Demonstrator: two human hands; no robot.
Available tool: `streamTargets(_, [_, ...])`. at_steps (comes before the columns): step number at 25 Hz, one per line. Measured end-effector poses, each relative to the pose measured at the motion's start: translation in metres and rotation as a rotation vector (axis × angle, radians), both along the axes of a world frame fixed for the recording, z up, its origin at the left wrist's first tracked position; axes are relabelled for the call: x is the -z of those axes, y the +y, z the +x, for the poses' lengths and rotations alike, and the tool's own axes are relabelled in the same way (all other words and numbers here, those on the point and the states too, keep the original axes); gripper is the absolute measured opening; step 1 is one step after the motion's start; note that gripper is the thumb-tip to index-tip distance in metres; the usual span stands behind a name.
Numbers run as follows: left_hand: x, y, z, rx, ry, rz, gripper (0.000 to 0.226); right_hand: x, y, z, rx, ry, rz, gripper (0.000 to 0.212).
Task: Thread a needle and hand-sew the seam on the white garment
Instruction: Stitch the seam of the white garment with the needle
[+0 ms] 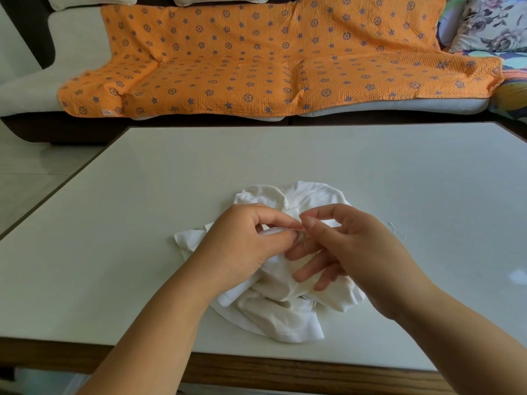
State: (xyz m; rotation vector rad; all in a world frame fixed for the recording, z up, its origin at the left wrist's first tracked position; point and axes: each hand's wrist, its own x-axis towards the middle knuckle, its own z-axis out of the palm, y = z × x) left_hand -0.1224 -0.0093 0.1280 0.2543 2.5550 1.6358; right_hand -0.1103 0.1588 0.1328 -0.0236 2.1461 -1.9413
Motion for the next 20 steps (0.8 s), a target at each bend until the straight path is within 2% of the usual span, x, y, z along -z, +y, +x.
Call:
streamTargets(3, [0.000, 0.002, 0.000, 0.034, -0.026, -0.013, 0.014, 0.002, 0.007, -0.006, 0.063, 0.144, 0.254, 0.009])
streamTargets(6, [0.002, 0.000, -0.001, 0.036, -0.035, -0.030, 0.010, 0.004, 0.013, -0.015, 0.226, 0.226, 0.279, 0.013])
streamTargets(8, [0.004, -0.002, -0.003, 0.019, -0.044, -0.033, 0.008, -0.001, 0.021, -0.025, 0.275, 0.122, 0.032, 0.014])
streamTargets(11, [0.005, -0.004, -0.004, 0.016, -0.078, -0.016, 0.008, -0.007, 0.030, -0.035, 0.202, -0.135, -0.569, 0.015])
streamTargets(13, [0.003, -0.005, -0.004, 0.042, -0.116, -0.009, 0.008, -0.002, 0.036, -0.042, 0.199, -0.133, -0.721, 0.017])
streamTargets(15, [0.002, -0.006, -0.003, 0.065, -0.161, 0.009, 0.009, 0.006, 0.039, -0.050, 0.264, -0.012, -0.623, 0.015])
streamTargets(20, [-0.002, -0.007, -0.002, 0.107, -0.275, 0.040, 0.009, 0.020, 0.046, -0.063, 0.453, 0.359, 0.118, 0.009])
